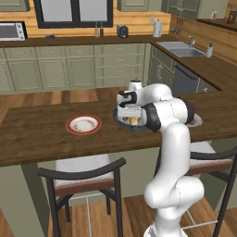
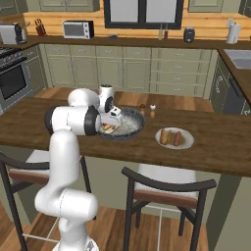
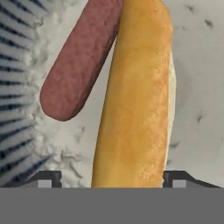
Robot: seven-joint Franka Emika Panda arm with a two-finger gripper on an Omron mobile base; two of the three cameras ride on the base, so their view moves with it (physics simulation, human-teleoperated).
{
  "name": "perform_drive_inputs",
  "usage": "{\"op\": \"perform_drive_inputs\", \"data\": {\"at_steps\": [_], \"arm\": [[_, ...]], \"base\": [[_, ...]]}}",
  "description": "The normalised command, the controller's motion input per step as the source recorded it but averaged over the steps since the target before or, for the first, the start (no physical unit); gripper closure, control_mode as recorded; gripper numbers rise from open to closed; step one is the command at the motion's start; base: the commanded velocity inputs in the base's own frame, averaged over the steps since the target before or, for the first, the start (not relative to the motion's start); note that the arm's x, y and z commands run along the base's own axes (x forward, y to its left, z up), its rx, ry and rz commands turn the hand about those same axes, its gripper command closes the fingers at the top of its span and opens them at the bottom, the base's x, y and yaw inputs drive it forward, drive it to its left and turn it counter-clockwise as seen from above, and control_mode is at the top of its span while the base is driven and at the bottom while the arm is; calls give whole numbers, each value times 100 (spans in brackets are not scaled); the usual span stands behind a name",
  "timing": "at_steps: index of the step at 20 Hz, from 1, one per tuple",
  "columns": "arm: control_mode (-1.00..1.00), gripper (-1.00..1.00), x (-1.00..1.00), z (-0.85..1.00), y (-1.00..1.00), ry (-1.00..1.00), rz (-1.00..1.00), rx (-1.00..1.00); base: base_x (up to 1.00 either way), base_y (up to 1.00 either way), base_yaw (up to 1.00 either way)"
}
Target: Place one bun and one sausage from the bowl on each plate.
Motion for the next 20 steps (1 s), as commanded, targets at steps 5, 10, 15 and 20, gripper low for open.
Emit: {"op": "perform_drive_inputs", "data": {"at_steps": [5,10,15,20], "arm": [[-100,100,0,0,0,0,0,0],[-100,100,-26,20,0,-9,2,0],[-100,100,-45,90,45,-12,3,0],[-100,100,-60,76,100,0,5,0]], "base": [[0,0,0],[0,0,0],[0,0,0],[0,0,0]]}}
